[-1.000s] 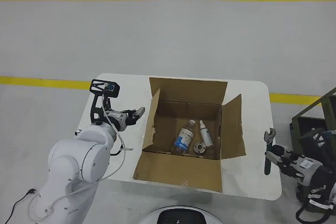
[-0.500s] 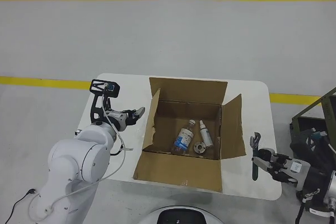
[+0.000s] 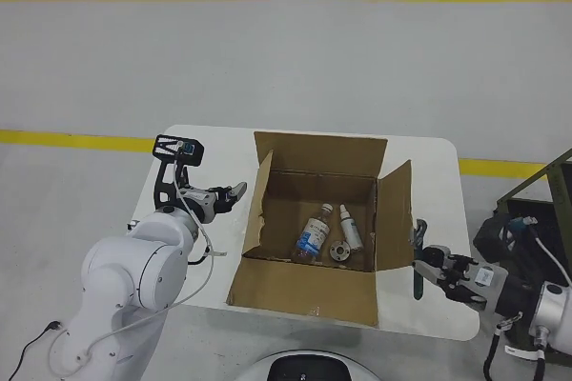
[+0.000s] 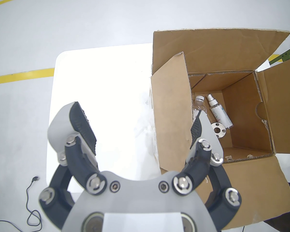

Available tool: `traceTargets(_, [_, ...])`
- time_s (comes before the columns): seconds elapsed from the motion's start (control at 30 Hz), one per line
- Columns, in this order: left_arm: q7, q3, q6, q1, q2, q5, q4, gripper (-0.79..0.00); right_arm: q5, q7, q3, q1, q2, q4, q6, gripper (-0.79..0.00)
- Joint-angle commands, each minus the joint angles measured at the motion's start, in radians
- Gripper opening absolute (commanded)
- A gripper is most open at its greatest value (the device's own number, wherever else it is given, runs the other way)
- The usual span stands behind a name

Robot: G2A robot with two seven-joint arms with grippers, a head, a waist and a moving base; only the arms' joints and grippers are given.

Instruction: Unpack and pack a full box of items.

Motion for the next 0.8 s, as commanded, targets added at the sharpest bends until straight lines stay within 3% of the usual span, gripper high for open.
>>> traceTargets(0.0, [0.0,0.0,0.0,0.0,0.0,0.0,0.0,0.0,-0.014,-0.003,-0.07,0.049,0.004,0.0,0.064,-0.785])
traceTargets(0.27, [0.0,0.0,0.0,0.0,0.0,0.0,0.0,0.0,-0.207,-0.063,-0.368,0.248,0.009,0.004,0.337,-0.785])
traceTargets(0.43, [0.0,0.0,0.0,0.0,0.0,0.0,0.0,0.0,-0.314,-0.163,-0.571,0.381,-0.006,0.125,0.492,-0.785])
traceTargets(0.77, [0.0,0.0,0.0,0.0,0.0,0.0,0.0,0.0,-0.265,-0.31,-0.866,0.633,-0.066,0.396,0.698,-0.785])
